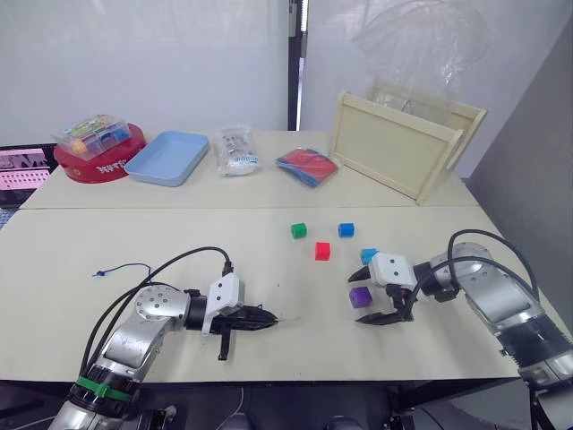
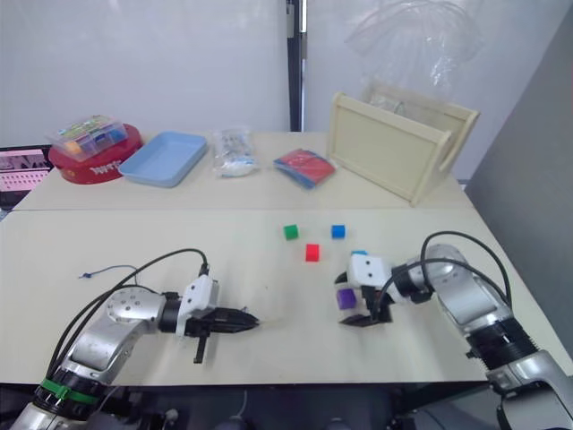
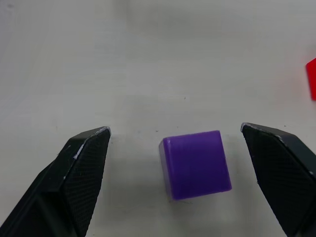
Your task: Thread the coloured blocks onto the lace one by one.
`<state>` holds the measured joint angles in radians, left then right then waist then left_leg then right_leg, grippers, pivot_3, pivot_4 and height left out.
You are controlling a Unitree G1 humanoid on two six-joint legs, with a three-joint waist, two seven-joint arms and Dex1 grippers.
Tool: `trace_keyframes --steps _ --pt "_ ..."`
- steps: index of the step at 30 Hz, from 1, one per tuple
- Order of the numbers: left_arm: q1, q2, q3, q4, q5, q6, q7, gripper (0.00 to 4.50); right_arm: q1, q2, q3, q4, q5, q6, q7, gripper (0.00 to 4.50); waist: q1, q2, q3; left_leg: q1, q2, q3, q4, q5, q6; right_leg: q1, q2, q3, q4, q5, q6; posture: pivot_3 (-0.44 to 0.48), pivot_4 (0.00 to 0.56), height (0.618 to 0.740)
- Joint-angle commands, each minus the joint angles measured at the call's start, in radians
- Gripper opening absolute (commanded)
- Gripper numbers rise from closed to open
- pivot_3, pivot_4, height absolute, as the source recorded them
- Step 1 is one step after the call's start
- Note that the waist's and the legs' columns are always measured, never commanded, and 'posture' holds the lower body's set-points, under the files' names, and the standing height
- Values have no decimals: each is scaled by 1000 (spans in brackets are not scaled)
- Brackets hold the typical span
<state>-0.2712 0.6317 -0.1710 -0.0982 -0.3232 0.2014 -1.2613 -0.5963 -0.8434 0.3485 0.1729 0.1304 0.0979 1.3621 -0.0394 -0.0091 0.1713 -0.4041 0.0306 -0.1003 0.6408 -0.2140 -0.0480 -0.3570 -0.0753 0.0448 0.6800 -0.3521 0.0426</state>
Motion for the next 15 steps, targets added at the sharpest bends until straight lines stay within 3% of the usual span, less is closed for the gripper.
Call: trace_keyframes --steps 1,7,15 --pt "-7 11 31 -38 -28 8 11 0 -33 17 -14 32 -14 -36 30 3340 -1 0 0 0 0 0 0 0 0 0 0 0 0 0 0 0 150 740" --pt "-11 11 29 -31 -23 0 18 0 -46 41 -23 71 -55 -52 27 1284 -4 0 0 1 0 0 0 0 0 0 0 0 0 0 0 0 150 740" --pt "-22 8 14 7 14 -37 35 0 28 45 -55 -175 8 189 0 1180 0 0 0 0 0 0 0 0 0 0 0 0 1 0 0 0 150 740"
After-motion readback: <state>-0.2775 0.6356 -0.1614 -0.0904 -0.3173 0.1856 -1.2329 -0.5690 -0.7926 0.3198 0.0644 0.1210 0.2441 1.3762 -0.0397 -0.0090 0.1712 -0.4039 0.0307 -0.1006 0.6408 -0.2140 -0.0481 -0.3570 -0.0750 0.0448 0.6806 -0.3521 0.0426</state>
